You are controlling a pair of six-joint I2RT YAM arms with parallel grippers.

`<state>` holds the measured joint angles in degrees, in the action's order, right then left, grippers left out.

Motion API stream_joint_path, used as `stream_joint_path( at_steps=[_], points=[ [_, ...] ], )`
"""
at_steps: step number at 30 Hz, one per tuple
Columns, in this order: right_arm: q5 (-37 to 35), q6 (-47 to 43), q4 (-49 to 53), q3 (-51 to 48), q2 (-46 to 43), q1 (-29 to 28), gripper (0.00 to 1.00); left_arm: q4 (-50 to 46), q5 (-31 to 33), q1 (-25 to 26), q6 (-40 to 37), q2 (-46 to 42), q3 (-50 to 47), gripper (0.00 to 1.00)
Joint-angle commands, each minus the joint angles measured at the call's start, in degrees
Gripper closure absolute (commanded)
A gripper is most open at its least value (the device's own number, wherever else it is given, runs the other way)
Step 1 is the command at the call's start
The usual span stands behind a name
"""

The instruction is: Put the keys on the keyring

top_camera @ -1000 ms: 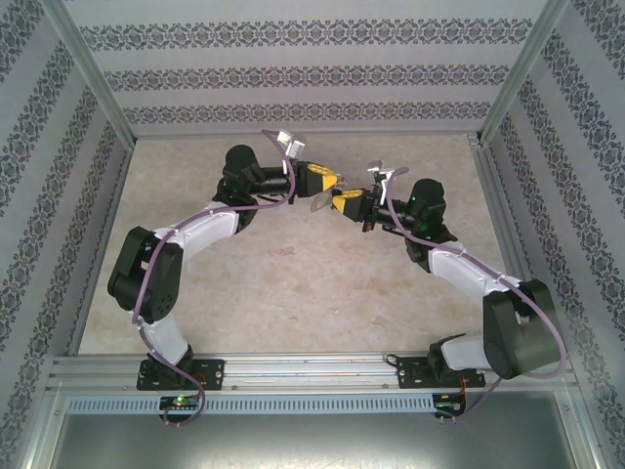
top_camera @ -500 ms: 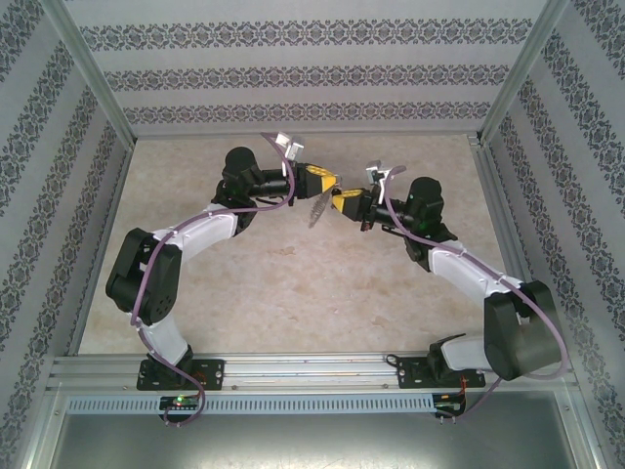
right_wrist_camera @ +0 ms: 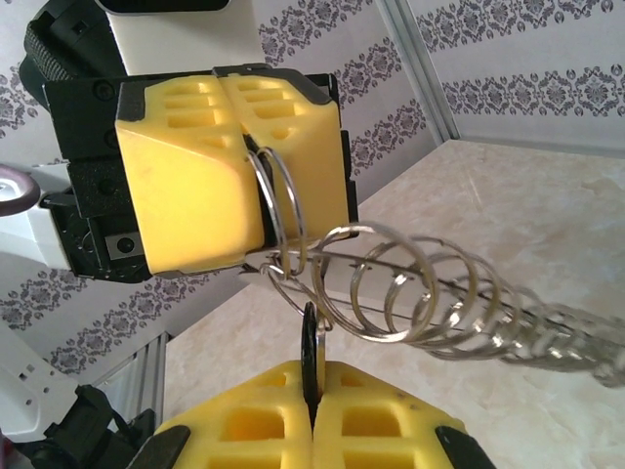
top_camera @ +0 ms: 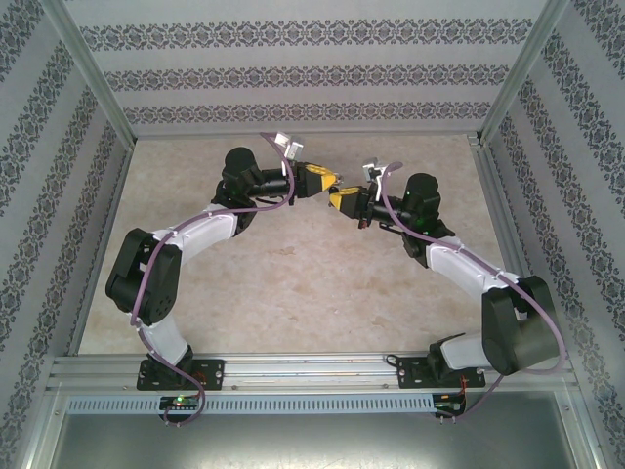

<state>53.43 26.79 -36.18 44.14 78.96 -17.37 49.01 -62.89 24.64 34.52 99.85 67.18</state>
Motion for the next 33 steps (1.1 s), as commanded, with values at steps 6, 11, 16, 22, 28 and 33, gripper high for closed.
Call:
stream_joint_path(
  at_steps=[6,11,16,22,28,33],
  points=[
    [1.4,0.0,-1.4,2.9,3.6,-1.8,1.0,5.3,-1.0,0.6,0.5,-2.0,-0.3,1.0],
    [1.5,-0.6,-0.4,2.3,3.3,-1.3,1.0,5.5,-0.8,0.7,0.7,-1.8,-0.4,1.0],
    [1.0,-0.1,-0.5,-1.5,-0.3,1.7,0.63,5.7,-0.4,0.7,0.7,-1.7,-0.2,1.0],
    [1.1,-0.4,1.3,-5.9,-8.3,5.4,0.52,5.6,0.1,0.7,0.6,-1.7,0.0,1.0],
    [-1.9,0.5,3.1,-6.6,-14.2,7.8,0.51,5.4,0.1,0.8,0.7,-1.9,0.0,1.0],
    [-6.3,5.6,-2.0,-5.4,-14.0,7.2,0.52,5.4,0.4,0.7,0.8,-2.1,0.0,1.0]
  ],
)
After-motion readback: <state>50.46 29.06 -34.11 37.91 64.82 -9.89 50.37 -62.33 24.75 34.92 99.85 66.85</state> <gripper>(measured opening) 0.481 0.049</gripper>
